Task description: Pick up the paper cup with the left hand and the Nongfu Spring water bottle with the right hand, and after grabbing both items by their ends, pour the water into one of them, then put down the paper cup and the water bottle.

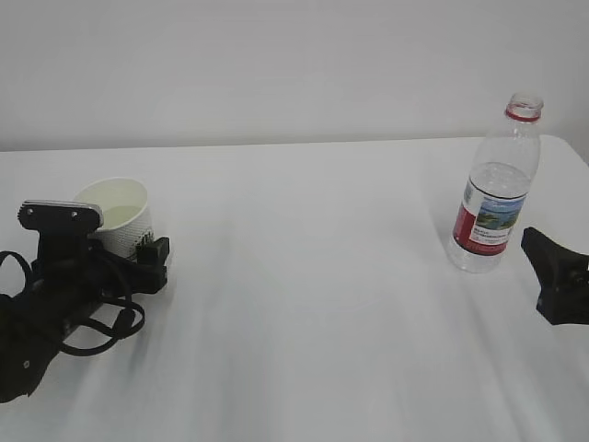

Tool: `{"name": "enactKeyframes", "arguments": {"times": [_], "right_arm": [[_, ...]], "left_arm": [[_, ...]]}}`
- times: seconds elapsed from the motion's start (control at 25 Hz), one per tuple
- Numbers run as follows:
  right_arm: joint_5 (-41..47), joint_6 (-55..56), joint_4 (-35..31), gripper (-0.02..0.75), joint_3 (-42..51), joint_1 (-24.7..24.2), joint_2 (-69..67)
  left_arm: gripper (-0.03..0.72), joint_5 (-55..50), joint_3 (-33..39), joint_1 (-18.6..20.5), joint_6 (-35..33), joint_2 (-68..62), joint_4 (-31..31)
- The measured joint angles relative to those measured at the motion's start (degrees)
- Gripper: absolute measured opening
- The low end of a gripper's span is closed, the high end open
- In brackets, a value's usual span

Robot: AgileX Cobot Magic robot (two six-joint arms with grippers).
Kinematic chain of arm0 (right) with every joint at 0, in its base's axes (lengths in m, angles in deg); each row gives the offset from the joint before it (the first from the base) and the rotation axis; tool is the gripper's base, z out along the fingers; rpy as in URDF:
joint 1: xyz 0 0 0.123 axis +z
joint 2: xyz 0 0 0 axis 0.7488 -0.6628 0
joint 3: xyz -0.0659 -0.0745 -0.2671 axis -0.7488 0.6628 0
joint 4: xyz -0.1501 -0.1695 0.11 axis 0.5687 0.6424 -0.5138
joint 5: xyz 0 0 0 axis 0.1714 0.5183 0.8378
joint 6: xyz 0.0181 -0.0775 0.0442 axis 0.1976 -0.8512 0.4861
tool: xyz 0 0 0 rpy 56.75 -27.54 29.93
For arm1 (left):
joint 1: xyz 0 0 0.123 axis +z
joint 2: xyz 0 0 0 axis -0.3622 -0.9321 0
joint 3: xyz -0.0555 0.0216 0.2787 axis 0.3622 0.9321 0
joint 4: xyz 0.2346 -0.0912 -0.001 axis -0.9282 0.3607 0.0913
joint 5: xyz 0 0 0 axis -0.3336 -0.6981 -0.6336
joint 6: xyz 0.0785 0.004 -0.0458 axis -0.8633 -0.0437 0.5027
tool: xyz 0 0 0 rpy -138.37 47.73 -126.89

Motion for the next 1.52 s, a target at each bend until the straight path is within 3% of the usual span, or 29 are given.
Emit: {"name": "enactKeyframes", "arguments": {"times": [0.72, 1.52], "right_arm": [[0.0, 0.0, 0.0, 0.593, 0.0, 0.0, 0.0], [0.0, 0.0, 0.0, 0.592, 0.0, 0.0, 0.0]], "left_arm": [[0.691, 0.2, 0.3, 0.0, 0.0, 0.0, -1.6], [0.692, 0.3, 11.0, 0.0, 0.1, 7.0, -4.5]]}}
